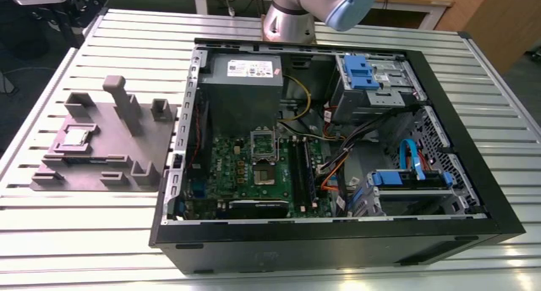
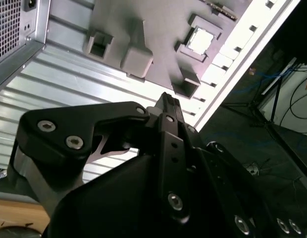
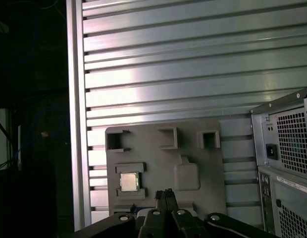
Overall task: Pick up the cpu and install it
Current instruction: 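Reach for the cpu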
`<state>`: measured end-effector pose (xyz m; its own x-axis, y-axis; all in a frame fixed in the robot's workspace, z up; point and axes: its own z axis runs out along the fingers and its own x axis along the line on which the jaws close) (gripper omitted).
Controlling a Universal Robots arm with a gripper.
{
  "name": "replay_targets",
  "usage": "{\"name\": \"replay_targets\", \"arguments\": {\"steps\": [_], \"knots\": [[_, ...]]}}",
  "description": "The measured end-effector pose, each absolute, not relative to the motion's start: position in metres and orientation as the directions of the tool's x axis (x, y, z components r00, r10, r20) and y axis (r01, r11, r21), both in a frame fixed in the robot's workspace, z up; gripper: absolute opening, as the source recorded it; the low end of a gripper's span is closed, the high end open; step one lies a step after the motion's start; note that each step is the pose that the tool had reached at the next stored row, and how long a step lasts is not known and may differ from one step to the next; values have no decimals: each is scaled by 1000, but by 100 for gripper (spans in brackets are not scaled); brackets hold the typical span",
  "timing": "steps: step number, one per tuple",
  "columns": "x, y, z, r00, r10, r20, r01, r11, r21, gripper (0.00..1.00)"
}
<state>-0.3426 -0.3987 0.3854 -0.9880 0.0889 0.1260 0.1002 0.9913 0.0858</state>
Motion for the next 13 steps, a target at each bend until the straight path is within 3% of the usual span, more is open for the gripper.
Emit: {"name": "replay_targets", "arguments": {"steps": [3, 13], "knots": [[-347, -399, 385, -990, 89, 111, 99, 991, 87, 10], [-362, -399, 385, -990, 88, 111, 98, 991, 88, 10]]}}
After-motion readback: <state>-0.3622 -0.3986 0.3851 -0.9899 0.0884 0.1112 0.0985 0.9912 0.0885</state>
